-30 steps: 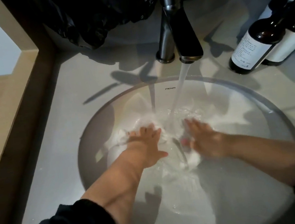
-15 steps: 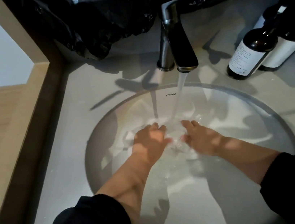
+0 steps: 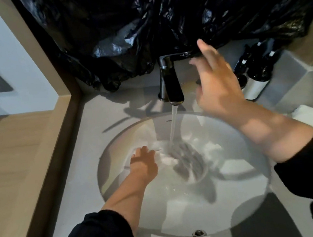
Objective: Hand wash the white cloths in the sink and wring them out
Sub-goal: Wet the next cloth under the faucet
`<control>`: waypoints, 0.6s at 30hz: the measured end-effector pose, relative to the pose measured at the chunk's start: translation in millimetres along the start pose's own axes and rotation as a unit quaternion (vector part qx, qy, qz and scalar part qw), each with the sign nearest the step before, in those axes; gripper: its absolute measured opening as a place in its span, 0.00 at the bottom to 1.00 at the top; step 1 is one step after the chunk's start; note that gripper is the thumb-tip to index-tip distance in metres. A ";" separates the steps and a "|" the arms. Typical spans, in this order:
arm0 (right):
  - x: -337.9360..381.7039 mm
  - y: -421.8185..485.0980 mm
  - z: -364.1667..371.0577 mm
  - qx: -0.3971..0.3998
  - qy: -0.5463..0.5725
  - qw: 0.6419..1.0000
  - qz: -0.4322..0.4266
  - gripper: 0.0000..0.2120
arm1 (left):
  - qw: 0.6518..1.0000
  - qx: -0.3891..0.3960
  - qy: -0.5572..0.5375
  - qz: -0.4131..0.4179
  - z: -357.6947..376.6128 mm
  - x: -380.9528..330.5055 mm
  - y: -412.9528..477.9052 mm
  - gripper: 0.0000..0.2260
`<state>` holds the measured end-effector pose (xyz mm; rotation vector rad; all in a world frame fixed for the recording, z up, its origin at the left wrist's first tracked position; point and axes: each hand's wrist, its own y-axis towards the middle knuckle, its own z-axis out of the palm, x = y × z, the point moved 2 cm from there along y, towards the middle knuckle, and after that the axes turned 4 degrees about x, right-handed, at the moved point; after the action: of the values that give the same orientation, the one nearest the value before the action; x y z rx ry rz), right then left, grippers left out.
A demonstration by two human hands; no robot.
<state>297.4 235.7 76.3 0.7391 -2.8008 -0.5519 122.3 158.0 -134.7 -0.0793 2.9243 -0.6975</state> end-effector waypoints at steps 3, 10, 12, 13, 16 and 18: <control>0.8 19.0 -3.9 0.088 -0.035 0.995 -0.004 0.19 | 0.999 0.001 -0.049 -0.008 1.8 -2.5 -9.5 0.22; -3.0 13.1 -8.3 0.119 -0.046 0.992 -0.005 0.12 | 0.993 -0.023 -0.116 -0.019 4.0 -0.4 -13.9 0.23; -11.9 5.9 0.2 0.136 -0.054 0.989 -0.023 0.11 | 0.992 -0.014 -0.125 -0.024 6.1 1.2 -13.0 0.23; -16.9 2.2 4.9 0.146 -0.055 0.987 -0.033 0.09 | 0.991 -0.015 -0.128 -0.023 6.9 1.4 -12.3 0.23; -26.1 -4.3 14.3 0.152 -0.055 0.985 -0.063 0.04 | 0.990 -0.013 -0.138 -0.023 9.1 0.4 -11.5 0.23; -30.8 -5.3 18.7 0.158 -0.054 0.983 -0.075 0.02 | 0.989 -0.004 -0.148 -0.027 10.4 -0.3 -10.8 0.23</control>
<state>321.0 252.8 54.3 1.0164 -2.9874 -0.1734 124.3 143.7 -139.0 -0.2412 2.6495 -0.6207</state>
